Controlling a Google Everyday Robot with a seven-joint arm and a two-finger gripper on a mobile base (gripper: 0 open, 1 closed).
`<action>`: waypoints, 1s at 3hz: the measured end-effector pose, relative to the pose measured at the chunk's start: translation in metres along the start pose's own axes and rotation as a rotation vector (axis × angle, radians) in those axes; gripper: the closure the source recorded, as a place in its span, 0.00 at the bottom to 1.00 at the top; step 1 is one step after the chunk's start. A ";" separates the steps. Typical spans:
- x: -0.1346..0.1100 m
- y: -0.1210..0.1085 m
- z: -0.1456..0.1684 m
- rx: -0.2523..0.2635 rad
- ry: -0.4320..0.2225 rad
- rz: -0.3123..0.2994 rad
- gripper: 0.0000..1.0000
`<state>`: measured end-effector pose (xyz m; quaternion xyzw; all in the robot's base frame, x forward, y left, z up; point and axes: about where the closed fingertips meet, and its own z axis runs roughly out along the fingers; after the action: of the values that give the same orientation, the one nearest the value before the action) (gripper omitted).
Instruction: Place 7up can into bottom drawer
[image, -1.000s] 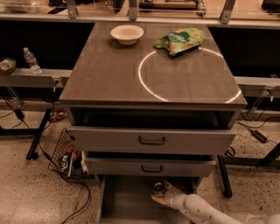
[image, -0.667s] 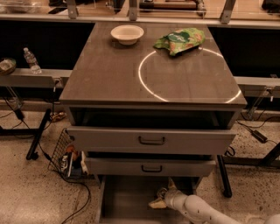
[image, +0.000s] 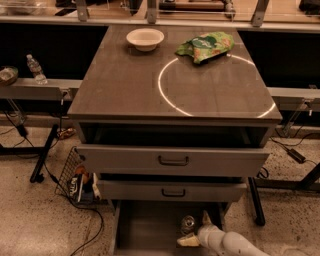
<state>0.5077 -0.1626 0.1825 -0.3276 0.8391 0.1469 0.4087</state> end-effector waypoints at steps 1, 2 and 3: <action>0.017 -0.004 -0.050 0.020 0.004 0.094 0.00; 0.015 -0.006 -0.090 0.050 0.023 0.109 0.00; -0.008 -0.014 -0.142 0.123 0.015 0.079 0.00</action>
Offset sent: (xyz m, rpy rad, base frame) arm -0.0822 -0.0856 0.0775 0.0011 0.0616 -0.1485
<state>0.4375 -0.2424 0.2776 -0.2697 0.8617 0.1089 0.4158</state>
